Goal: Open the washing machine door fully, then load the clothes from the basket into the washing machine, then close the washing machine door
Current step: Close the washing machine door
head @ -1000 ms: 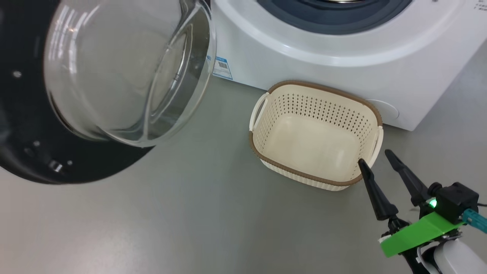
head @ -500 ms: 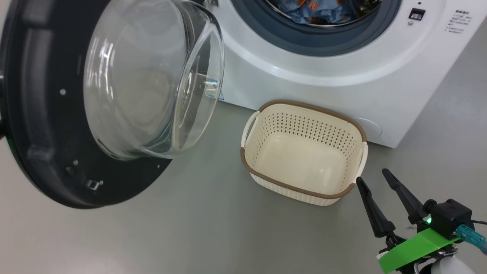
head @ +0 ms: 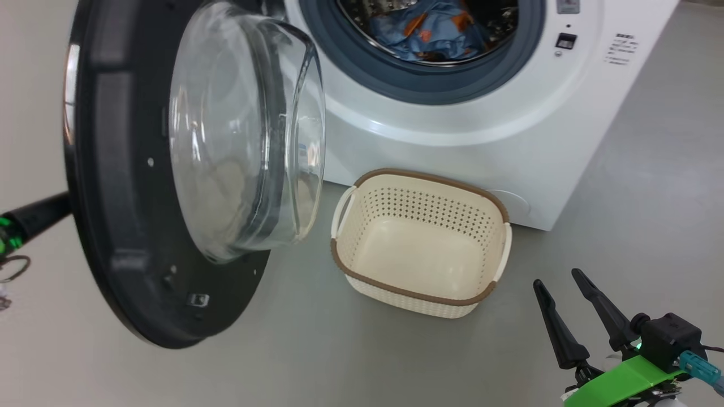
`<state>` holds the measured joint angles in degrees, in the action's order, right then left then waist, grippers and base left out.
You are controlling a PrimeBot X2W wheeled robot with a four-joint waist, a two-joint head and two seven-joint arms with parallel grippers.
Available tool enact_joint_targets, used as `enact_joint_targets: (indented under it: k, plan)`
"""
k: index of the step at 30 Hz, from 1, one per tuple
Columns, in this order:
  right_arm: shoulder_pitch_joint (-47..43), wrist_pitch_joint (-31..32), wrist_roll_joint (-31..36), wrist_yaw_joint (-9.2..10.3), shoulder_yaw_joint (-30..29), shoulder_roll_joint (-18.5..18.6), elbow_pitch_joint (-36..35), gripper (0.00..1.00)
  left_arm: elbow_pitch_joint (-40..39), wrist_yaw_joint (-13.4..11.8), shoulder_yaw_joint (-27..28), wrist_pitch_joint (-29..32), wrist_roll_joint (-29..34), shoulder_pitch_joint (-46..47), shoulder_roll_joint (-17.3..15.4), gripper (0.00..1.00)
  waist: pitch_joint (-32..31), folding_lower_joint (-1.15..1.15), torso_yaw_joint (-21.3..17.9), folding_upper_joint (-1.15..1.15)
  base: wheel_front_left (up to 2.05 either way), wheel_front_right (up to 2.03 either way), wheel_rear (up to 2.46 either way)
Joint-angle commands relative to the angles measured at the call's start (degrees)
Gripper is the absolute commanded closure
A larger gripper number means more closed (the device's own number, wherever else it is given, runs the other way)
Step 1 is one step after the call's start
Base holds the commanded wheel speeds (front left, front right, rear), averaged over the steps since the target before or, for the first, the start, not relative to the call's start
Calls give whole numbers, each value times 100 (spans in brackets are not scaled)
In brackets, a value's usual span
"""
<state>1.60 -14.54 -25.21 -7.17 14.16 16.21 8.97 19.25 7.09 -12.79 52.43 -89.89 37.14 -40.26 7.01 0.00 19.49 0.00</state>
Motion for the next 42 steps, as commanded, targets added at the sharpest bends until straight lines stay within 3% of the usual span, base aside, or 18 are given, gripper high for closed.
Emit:
enact_joint_targets:
  k: [1, 10, 23, 42]
  plan:
    - [-18, -46, 26, -32, 39, 30, -125, 0, -298, 40, 172, 76, -38, 53, -223, 100, -91, 0, -147, 0, 0, 0, 0]
    - [-123, -46, 50, -32, -33, -86, -129, 0, -893, 40, -64, 58, 64, -87, 22, 100, -260, 0, -622, 0, 0, 0, 0]
    - [-116, -46, 62, -32, -195, -195, -187, 0, -1147, 40, -312, -339, 297, 26, 382, 100, -192, 0, -1367, 0, 0, 0, 0]
    - [20, -46, 73, -32, -363, -426, -247, 0, -717, 40, -555, -1306, 706, 579, 564, 100, 52, 0, -2517, 0, 0, 0, 0]
